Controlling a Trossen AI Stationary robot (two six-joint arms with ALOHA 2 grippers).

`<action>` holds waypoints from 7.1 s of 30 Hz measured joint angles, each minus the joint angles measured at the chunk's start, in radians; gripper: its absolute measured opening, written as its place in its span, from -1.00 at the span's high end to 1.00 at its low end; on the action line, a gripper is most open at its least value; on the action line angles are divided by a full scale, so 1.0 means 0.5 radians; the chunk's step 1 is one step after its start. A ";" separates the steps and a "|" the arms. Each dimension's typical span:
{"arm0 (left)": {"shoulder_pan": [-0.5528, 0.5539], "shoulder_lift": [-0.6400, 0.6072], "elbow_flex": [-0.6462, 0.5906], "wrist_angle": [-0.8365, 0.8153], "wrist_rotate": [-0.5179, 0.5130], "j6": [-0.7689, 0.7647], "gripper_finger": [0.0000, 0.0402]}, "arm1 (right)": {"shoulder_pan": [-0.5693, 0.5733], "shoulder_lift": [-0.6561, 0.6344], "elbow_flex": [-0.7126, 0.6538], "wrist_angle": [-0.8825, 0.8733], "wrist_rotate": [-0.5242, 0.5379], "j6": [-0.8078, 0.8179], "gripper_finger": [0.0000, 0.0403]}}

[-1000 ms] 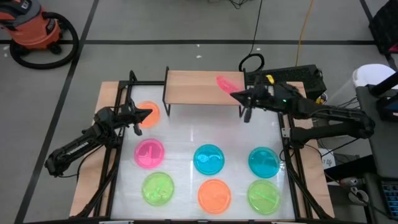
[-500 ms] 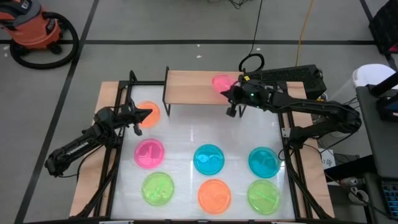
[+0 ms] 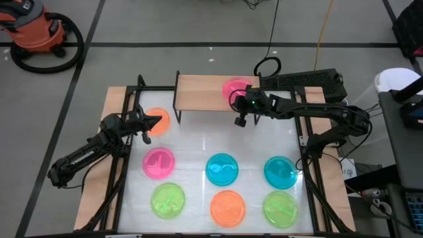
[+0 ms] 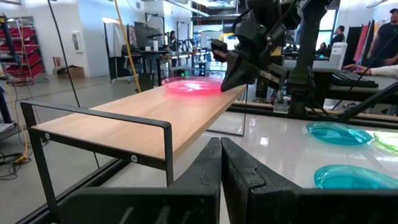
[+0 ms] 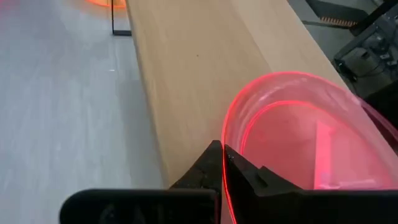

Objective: Place and stack plates onto a shelf
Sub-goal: Put the top pink plate on the shelf, then stack the top orange plate on top of the pink plate on the shelf

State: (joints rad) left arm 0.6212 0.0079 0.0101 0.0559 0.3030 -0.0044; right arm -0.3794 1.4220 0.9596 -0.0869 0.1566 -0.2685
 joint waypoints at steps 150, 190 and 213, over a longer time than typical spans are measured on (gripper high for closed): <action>-0.894 2.326 1.112 -1.365 -1.134 -0.637 0.40 | 0.860 -1.398 -1.461 1.720 -0.307 0.669 0.22; -0.718 2.226 1.281 -1.787 -1.333 -0.798 0.99 | 0.859 -1.399 -1.461 1.705 -0.306 0.666 0.22; -1.451 2.051 2.430 -1.191 -0.862 0.443 1.00 | 0.867 -1.401 -1.462 2.211 -0.683 0.777 0.22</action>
State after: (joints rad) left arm -0.1041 1.0336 1.2251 -0.5395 -0.1279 0.2172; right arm 0.0544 0.7216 0.2287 1.0187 -0.1847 0.1198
